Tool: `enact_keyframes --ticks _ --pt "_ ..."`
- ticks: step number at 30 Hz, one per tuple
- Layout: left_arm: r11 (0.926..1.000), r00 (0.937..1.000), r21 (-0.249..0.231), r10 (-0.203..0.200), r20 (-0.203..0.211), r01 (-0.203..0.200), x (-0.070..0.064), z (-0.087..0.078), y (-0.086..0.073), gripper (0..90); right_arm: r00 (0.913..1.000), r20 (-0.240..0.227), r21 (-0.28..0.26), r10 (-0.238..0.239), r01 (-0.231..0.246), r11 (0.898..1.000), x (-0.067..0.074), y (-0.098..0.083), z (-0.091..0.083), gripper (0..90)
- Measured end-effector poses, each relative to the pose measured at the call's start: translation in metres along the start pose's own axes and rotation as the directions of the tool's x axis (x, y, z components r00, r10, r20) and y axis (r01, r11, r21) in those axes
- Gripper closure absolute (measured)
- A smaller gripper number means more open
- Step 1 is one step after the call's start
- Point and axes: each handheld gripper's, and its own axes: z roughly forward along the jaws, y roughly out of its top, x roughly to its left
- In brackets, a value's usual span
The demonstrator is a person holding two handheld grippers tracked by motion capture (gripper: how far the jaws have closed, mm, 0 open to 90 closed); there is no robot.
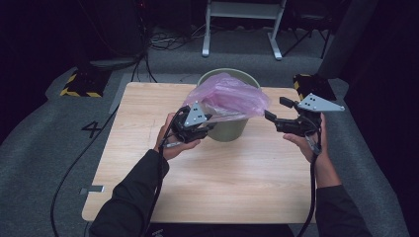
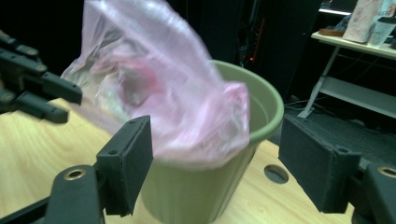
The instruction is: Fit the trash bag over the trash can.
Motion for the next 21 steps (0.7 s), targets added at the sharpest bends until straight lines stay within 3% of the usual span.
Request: enact_keyframes --ticks 2,4,5,7,12,13,16,19,21 --pt "0.9994 0.9995 -0.006 -0.033 0.0 0.033 0.005 0.002 -0.003 63.3 0.9994 -0.027 0.011 0.023 -0.023 1.0 -0.003 -0.005 0.0 26.4" --pt "0.9979 0.9979 -0.009 -0.064 0.009 0.064 0.009 0.004 -0.005 44.3 0.9974 -0.056 0.022 0.045 -0.044 0.999 -0.005 -0.01 0.003 26.1" --pt "0.9972 0.9969 -0.009 -0.074 0.027 0.074 0.01 0.005 -0.006 40.0 0.996 -0.07 0.035 0.055 -0.053 0.998 -0.006 -0.012 0.006 25.3" --pt "0.997 0.997 0.013 -0.076 0.015 0.076 0.012 0.008 -0.008 40.3 0.9947 -0.081 0.06 0.062 -0.057 0.997 -0.006 -0.015 0.013 24.4" --pt "0.9976 0.9974 0.015 -0.067 0.025 0.067 0.016 0.013 -0.011 70.3 0.9886 -0.117 0.086 0.095 -0.085 0.993 -0.007 -0.018 0.029 28.2" --pt "0.998 0.9981 0.023 -0.06 0.014 0.06 0.017 0.014 -0.012 75.6 0.988 -0.121 0.081 0.096 -0.087 0.993 -0.007 -0.018 0.031 30.4" --pt "0.9984 0.9983 0.03 -0.049 0.032 0.048 0.017 0.018 -0.013 88.0 0.9804 -0.169 0.055 0.101 -0.093 0.994 -0.006 -0.018 0.035 35.7" --pt "0.9985 0.9987 0.048 -0.028 0.044 0.026 0.017 0.021 -0.014 89.8 0.979 -0.191 0.042 0.07 -0.063 0.997 -0.003 -0.018 0.039 48.6" --pt "0.998 0.9988 0.057 -0.028 0.04 0.025 0.016 0.024 -0.015 89.8 0.9803 -0.19 0.036 0.055 -0.049 0.998 0.0 -0.018 0.042 62.0"
